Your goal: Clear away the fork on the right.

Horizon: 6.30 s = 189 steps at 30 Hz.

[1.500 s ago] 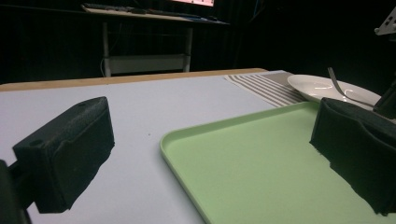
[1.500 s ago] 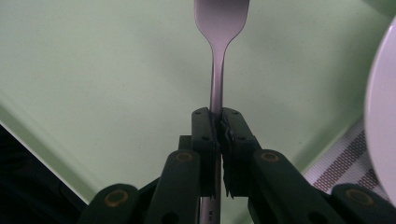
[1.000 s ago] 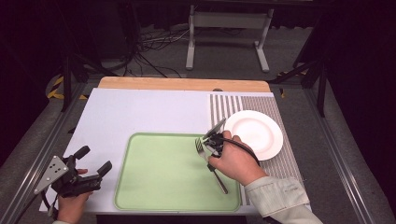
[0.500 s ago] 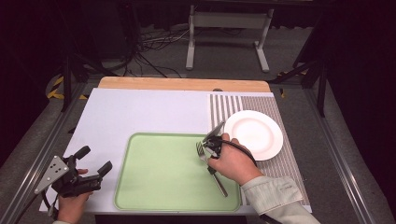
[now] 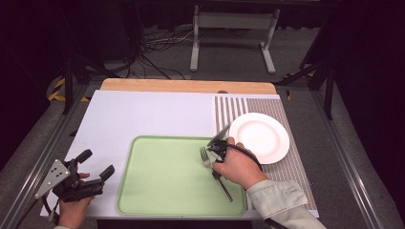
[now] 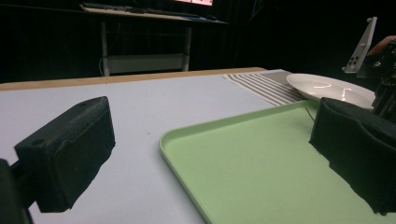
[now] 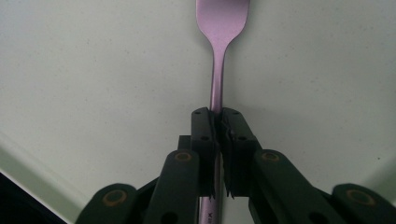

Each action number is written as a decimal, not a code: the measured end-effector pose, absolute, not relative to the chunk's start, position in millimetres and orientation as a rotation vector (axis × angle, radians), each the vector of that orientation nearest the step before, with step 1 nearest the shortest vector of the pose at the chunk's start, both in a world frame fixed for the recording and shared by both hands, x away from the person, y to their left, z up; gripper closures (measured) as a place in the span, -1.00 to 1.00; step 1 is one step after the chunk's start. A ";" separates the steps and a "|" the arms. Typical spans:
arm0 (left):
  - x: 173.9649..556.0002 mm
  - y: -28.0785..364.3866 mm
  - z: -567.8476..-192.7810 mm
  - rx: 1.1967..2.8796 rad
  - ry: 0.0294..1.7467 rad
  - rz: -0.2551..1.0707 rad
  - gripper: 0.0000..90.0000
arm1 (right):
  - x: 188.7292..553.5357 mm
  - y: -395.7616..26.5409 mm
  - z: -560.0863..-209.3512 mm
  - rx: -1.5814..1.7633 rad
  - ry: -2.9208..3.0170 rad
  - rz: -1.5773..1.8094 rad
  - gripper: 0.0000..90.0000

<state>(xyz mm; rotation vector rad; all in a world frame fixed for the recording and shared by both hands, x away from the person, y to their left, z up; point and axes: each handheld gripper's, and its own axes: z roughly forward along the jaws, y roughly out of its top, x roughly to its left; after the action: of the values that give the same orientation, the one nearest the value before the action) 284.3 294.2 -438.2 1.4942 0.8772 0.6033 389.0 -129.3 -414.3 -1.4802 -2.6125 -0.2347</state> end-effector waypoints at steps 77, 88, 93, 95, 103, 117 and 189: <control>284.9 293.5 -438.5 1.499 0.876 0.608 -0.98 | 400.9 -122.5 -438.7 -0.448 -3.137 -0.970 1.00; 285.2 293.5 -438.2 1.500 0.875 0.610 -0.98 | 406.2 -131.4 -438.1 -0.516 -3.168 -0.953 1.00; 285.2 293.5 -438.2 1.500 0.876 0.611 -0.99 | 409.5 -138.3 -437.6 -0.564 -3.178 -0.946 1.00; 285.1 293.6 -438.1 1.503 0.877 0.610 -0.98 | 410.1 -139.7 -437.7 -0.573 -3.180 -0.947 1.00; 285.3 293.2 -438.5 1.505 0.878 0.609 -0.98 | 414.2 -151.3 -436.7 -0.652 -3.192 -0.932 1.00; 286.8 291.8 -439.2 1.507 0.875 0.608 -0.99 | 420.4 -171.9 -435.8 -0.769 -3.178 -0.926 1.00; 289.2 287.8 -438.6 1.506 0.879 0.599 -0.99 | 326.3 -293.1 -363.0 -0.802 -2.946 -1.923 -0.68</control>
<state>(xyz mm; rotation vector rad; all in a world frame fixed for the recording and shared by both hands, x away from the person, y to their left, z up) 289.2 287.8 -438.6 1.5055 0.8790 0.5991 326.3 -293.1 -363.0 -0.8018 -2.9457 -1.9227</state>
